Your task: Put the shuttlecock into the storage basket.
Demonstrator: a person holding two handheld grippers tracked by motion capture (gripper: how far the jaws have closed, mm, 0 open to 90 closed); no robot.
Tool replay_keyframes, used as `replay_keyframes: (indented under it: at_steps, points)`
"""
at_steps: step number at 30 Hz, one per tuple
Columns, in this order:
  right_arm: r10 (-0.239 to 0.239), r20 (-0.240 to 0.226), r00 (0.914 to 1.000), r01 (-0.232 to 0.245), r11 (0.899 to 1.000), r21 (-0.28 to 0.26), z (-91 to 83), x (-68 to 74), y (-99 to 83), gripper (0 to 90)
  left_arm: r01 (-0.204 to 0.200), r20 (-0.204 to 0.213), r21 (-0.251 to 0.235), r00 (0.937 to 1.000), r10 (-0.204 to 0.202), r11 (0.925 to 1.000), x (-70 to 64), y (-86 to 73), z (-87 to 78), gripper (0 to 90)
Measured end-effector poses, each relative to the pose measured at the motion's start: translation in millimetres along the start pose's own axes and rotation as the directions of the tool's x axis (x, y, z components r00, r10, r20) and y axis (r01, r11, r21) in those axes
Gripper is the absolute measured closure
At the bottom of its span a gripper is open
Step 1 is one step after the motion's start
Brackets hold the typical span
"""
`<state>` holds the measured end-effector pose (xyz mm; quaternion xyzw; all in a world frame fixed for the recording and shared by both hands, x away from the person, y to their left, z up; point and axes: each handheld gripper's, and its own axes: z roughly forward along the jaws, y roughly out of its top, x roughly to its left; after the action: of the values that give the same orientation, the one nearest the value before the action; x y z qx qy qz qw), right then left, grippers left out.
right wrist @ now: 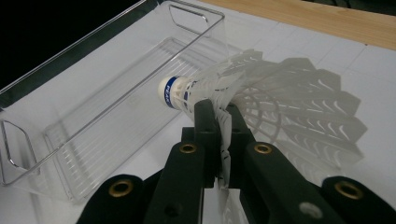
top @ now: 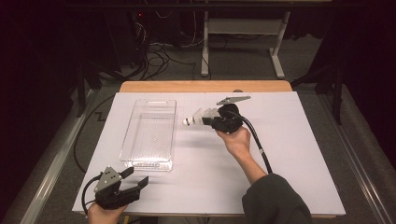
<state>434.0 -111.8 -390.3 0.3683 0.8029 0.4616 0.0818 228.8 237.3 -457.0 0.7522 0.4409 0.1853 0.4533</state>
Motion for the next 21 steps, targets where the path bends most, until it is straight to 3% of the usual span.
replay_keyframes:
  at_steps: [21]
  points:
    - [-0.037,-0.042,0.9985,0.037,0.999,0.01,11.4,16.9,13.6,89.3,-0.002,0.002,-0.002,1.0,0.002,1.0,0.5,0.6,-0.2,33.1]
